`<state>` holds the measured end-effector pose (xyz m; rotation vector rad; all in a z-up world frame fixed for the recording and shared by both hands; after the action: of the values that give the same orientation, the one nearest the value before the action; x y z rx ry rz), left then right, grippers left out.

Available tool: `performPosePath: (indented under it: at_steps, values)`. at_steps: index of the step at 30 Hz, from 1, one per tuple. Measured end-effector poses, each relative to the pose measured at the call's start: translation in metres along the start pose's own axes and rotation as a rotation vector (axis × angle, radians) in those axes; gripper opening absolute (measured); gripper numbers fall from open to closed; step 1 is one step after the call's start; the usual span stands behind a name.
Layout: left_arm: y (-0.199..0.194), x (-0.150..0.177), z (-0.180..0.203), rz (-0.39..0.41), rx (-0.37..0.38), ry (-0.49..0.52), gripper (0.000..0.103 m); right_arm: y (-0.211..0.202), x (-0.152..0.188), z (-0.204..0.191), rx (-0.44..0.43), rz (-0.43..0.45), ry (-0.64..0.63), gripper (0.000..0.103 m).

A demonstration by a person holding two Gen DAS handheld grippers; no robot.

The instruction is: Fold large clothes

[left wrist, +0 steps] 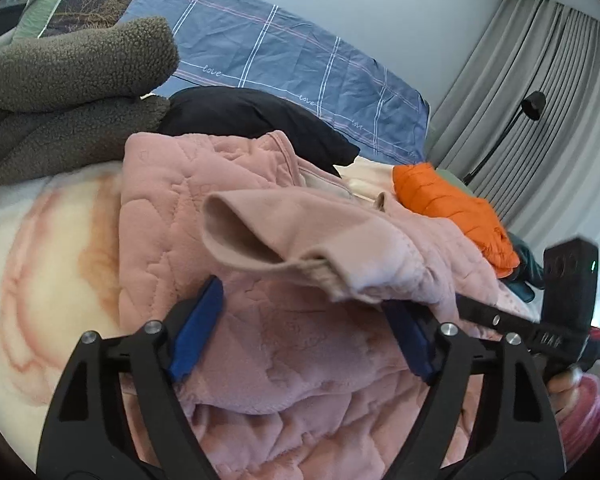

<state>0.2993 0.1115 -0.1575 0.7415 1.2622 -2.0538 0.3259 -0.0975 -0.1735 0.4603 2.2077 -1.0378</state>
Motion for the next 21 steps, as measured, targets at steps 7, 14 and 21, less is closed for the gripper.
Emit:
performPosePath:
  at_steps: [7,14,21]
  values:
    - [-0.024,0.008,0.023,-0.016,0.069,0.005,0.091,0.002,0.016,-0.008,-0.009,0.029,-0.037,0.060]
    - [-0.011,0.003,0.051,-0.018,-0.077,0.085,0.079,-0.003,0.017,-0.010,-0.007,0.039,-0.041,0.060]
    - [-0.032,-0.046,0.069,0.136,-0.202,0.090,0.016,-0.074,0.002,-0.002,-0.018,0.304,0.006,0.060]
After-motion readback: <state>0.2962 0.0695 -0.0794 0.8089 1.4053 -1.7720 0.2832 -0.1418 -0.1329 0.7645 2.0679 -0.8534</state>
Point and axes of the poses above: each gripper's, at about its wrist camera, not at the fingertips, and y roughly the way its jaws point, z to its right, x to its underside, the point moved 6 cm from there along y, roughly the way its jaws point, and after that the axes turned 8 degrees about -x, right-handed, at the moved point
